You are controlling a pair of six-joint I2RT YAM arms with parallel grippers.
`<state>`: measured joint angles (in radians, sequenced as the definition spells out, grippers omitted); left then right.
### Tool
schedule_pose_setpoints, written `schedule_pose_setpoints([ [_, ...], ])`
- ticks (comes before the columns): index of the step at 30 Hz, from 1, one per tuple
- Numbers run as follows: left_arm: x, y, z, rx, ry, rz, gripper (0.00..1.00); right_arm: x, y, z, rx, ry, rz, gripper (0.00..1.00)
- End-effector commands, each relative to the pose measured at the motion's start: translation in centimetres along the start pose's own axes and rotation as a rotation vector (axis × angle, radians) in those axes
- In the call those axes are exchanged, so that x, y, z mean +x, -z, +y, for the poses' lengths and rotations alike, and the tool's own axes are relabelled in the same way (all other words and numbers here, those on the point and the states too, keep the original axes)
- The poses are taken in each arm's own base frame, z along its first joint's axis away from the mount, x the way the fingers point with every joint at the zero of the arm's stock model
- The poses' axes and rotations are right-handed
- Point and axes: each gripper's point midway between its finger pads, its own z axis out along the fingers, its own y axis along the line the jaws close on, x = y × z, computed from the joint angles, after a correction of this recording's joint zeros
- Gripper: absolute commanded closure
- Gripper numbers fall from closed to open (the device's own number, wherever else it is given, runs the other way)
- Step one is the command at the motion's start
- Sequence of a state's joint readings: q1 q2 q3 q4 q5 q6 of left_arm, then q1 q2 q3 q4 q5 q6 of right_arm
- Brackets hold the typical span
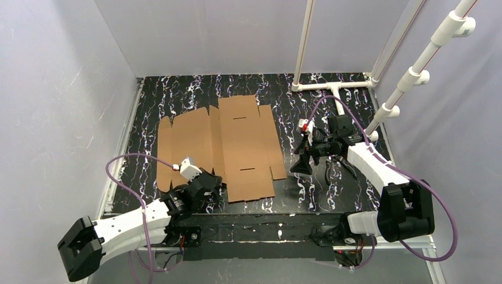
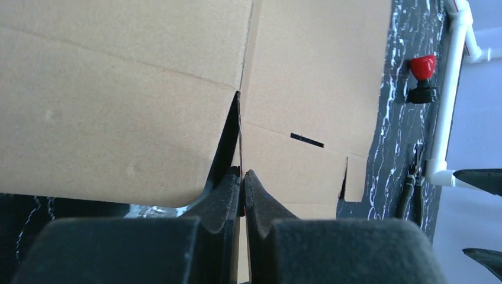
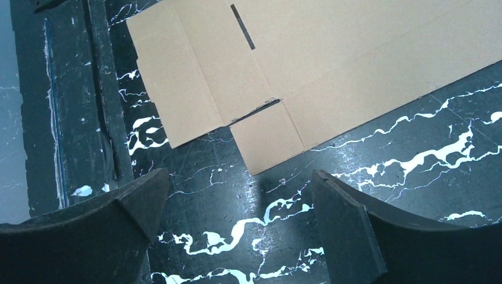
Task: Fold the paper box
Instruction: Fold the paper box at the center of the board.
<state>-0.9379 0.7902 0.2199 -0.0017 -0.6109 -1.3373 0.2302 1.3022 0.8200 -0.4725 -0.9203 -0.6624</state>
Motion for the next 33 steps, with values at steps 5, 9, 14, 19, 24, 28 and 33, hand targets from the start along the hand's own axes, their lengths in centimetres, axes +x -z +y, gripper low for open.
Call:
schedule_pose_setpoints([
  [5, -4.3, 0.7, -4.4, 0.068, -0.378, -0.063, 1.00, -0.6, 0.2, -0.1, -0.004, 0.021, -0.002, 0.02],
  [9, -5.3, 0.1, -5.2, 0.105, -0.412, 0.009, 1.00, -0.9, 0.5, -1.3, 0.029, 0.033, 0.044, 0.01],
  [14, -6.1, -0.1, -7.6, 0.145, -0.495, 0.102, 1.00, -2.1, 0.6, -2.7, 0.017, 0.029, 0.087, 0.02],
  [19, -5.0, -0.3, -9.1, 0.206, -0.699, 0.247, 1.00, -4.7, -0.2, -4.5, 0.021, 0.075, 0.104, 0.02],
  [24, -5.6, -0.1, -8.2, 0.169, -0.806, 0.279, 1.00, -6.3, -0.9, -5.5, 0.017, 0.090, 0.093, 0.02],
  [28, -4.5, -0.1, -7.9, 0.209, -0.789, 0.295, 1.00, -5.8, -2.3, -4.8, -0.016, 0.068, 0.093, 0.02],
  [33, -2.8, -1.0, -5.7, 0.134, -0.665, 0.340, 0.90, -4.4, -3.8, -4.4, -0.017, 0.040, 0.106, 0.02],
])
